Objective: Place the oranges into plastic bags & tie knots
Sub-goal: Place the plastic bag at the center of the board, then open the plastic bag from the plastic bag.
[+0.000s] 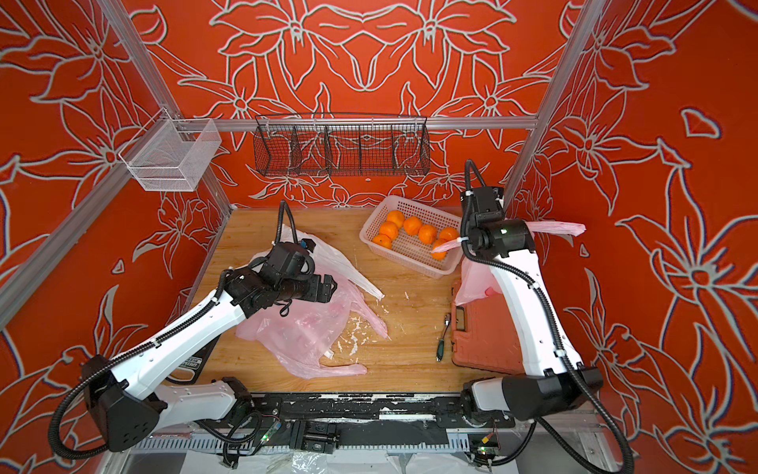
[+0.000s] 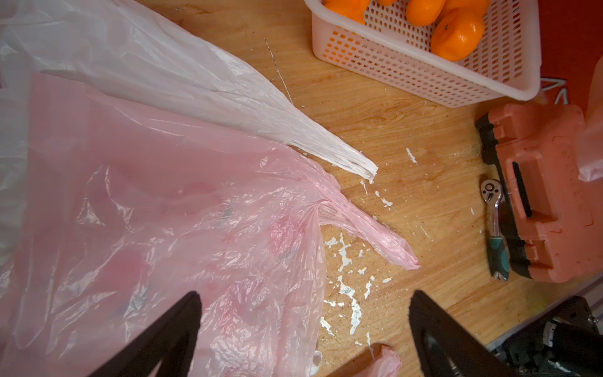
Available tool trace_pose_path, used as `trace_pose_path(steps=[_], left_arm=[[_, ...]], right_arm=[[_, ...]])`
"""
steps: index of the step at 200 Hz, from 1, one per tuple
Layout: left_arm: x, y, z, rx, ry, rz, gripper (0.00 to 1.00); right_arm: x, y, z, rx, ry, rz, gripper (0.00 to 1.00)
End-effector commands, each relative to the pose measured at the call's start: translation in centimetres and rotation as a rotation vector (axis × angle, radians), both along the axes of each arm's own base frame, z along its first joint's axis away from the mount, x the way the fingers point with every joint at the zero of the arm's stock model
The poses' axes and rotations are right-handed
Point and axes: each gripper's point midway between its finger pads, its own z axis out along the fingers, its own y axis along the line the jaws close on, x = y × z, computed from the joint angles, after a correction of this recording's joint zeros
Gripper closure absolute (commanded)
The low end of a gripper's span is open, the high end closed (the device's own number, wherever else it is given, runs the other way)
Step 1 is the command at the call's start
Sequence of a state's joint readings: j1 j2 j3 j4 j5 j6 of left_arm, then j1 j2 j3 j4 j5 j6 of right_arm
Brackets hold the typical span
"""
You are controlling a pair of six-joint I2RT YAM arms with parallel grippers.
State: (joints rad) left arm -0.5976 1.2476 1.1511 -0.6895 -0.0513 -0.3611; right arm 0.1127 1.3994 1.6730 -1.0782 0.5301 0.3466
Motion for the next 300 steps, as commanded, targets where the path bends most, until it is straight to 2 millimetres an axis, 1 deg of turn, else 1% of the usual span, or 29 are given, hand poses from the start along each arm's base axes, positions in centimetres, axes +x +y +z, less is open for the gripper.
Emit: trace_pose_path(steps=[1,21,32,42,59,75,80,83,87,105,109,112,116,119,129,145,160,176,186,194,208,215,228,239,249,258,265,282,300], left_arm=[[-0.1,0.2,-0.1,0.039,0.0,-0.014,0.03],[-0.4,0.5,-0.6,0.059,0.009,-0.017,0.03],[-0.6,0.7,-0.9,0.067,0.013,-0.019,0.03],[-0.7,0.8,-1.1,0.073,0.022,-0.02,0.03],[-1.1,1.1,-1.9,0.09,0.05,-0.019,0.03],[-1.6,1.2,-2.6,0.096,0.074,-0.023,0.03],[-1.8,1.2,-2.8,0.094,0.08,-0.025,0.03],[-1.9,1.2,-2.9,0.091,0.085,-0.025,0.03],[-2.0,1.2,-3.0,0.086,0.089,-0.027,0.03],[-2.9,0.9,-3.4,0.059,0.11,-0.049,0.03],[-3.0,1.0,-3.5,0.057,0.113,-0.05,0.03],[-3.2,1.0,-3.5,0.055,0.118,-0.051,0.03],[-3.4,1.0,-3.7,0.056,0.126,-0.052,0.03],[-3.5,1.0,-3.7,0.055,0.133,-0.052,0.02],[-4.0,1.2,-4.2,0.059,0.16,-0.048,0.0],[-5.0,1.6,-5.0,0.079,0.193,-0.038,0.03],[-5.9,1.8,-5.8,0.088,0.215,-0.027,0.07],[-6.8,1.4,-6.5,0.096,0.24,-0.033,0.08],[-7.2,1.4,-6.9,0.112,0.242,-0.025,0.08],[-7.5,1.4,-7.2,0.111,0.253,-0.008,0.08],[-7.6,1.7,-7.9,0.093,0.261,0.043,0.08],[-7.5,1.7,-8.2,0.083,0.264,0.061,0.08],[-7.5,1.8,-8.5,0.078,0.273,0.081,0.07],[-7.3,1.7,-8.8,0.05,0.299,0.093,0.06],[-7.1,1.7,-8.8,-0.007,0.331,0.112,0.06],[-6.7,1.9,-8.5,-0.056,0.337,0.124,0.07],[-6.5,2.2,-8.3,-0.076,0.333,0.135,0.07],[-6.1,3.1,-7.4,-0.109,0.313,0.162,0.07],[-5.9,4.0,-7.4,-0.166,0.325,0.203,0.09]], right_arm=[[2.9,-1.9,-0.2,0.004,-0.019,0.004,1.0],[5.9,-3.1,-1.0,0.027,-0.029,0.006,1.0],[7.8,-3.3,-2.2,0.044,-0.01,0.02,1.0],[9.0,-3.4,-3.5,0.077,0.024,0.025,1.0],[10.0,-3.2,-6.1,0.103,0.105,0.03,1.0],[10.2,-3.1,-8.0,0.121,0.143,0.023,1.0],[10.2,-3.0,-8.5,0.129,0.148,0.025,0.9],[10.1,-3.0,-8.6,0.132,0.146,0.024,0.81],[10.1,-2.9,-8.7,0.135,0.14,0.024,0.72],[9.5,-2.4,-8.0,0.161,0.083,0.033,0.42],[9.3,-2.2,-7.6,0.172,0.059,0.045,0.34],[9.2,-1.9,-7.4,0.179,0.043,0.054,0.25],[8.9,-1.6,-7.0,0.189,0.018,0.065,0.07],[8.7,-1.4,-6.7,0.201,0.0,0.071,0.03],[7.9,-0.1,-5.8,0.263,-0.062,0.117,0.02],[5.8,3.0,-5.2,0.359,-0.119,0.216,0.02],[3.4,7.5,-4.9,0.458,-0.142,0.36,0.02],[-0.3,12.8,-5.3,0.519,-0.108,0.498,0.02],[-2.6,15.9,-6.1,0.546,-0.066,0.575,0.08],[-4.5,18.3,-7.3,0.574,-0.023,0.634,0.11],[-7.3,22.1,-9.6,0.613,0.044,0.731,0.17],[-8.6,23.7,-11.4,0.613,0.098,0.77,0.17],[-10.2,25.6,-15.0,0.58,0.208,0.813,0.2],[-11.2,26.6,-18.0,0.539,0.303,0.823,0.22],[-11.8,27.6,-19.9,0.502,0.37,0.856,0.22],[-11.9,28.0,-21.6,0.448,0.413,0.859,0.23],[-12.0,28.3,-22.6,0.421,0.445,0.859,0.23],[-11.4,29.2,-24.0,0.372,0.471,0.862,0.25],[-10.8,30.0,-25.2,0.335,0.497,0.86,0.28]])
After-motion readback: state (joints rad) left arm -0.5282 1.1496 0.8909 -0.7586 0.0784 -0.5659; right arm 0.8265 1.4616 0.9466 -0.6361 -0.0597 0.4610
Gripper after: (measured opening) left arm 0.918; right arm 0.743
